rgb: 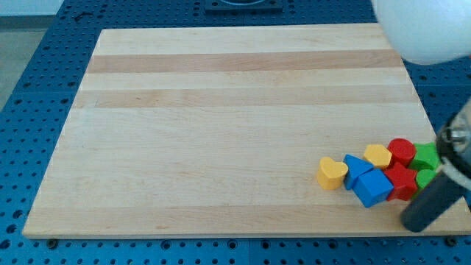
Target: Slide blue cube along with blue triangle towards center
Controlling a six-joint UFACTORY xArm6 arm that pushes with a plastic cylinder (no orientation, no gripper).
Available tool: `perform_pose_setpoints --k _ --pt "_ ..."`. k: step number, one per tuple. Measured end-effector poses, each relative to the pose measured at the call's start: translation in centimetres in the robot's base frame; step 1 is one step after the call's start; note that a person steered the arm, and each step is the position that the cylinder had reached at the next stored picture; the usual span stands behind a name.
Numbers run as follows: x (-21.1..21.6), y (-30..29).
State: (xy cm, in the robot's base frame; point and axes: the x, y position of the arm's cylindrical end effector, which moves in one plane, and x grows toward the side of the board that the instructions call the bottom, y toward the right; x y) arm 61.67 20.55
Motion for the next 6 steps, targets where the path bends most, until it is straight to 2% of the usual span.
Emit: perform_pose_setpoints --k 1,2,3,5,6 --pt "-0.2 -3.6" --pt "0.1 -4.2" --pt "-2.7 -7.6" --pt "-2.8 -8.0" --pt "-0.1 -7.2"
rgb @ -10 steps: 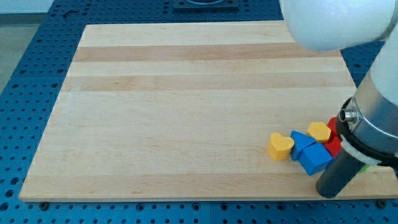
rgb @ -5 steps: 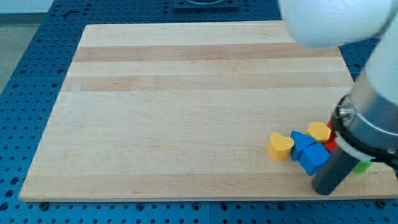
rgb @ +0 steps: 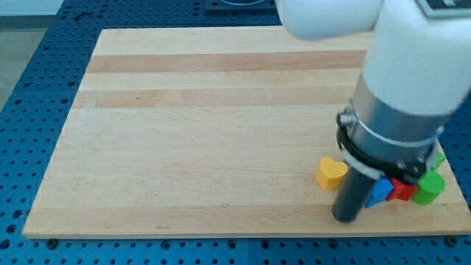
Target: Slide blue cube along with blue triangle towards center
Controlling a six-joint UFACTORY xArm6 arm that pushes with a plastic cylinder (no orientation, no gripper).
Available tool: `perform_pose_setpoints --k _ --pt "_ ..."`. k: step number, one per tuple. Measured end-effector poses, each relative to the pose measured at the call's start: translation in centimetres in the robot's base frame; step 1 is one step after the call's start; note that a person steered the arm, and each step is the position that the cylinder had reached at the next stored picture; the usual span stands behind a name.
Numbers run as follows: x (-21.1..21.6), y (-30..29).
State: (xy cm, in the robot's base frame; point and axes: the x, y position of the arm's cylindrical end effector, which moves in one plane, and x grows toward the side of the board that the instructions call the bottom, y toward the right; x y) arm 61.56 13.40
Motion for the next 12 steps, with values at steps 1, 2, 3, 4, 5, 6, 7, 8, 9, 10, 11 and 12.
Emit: perform_pose_setpoints --k 1,2,3,4,5,6,7,8,9,10,11,12 --pt "0.3 1.7" --pt "0.3 2.0" --pt "-1.0 6.1" --pt "-1.6 6.0" --pt "-3.9 4.8" --pt "-4.8 3.9" --pt "-5.2 3.1" --pt "-7.3 1.8" --pt "-9.6 0.7" --pt "-11.7 0.3" --pt "-12.7 -0.1" --pt "-13.0 -1.2"
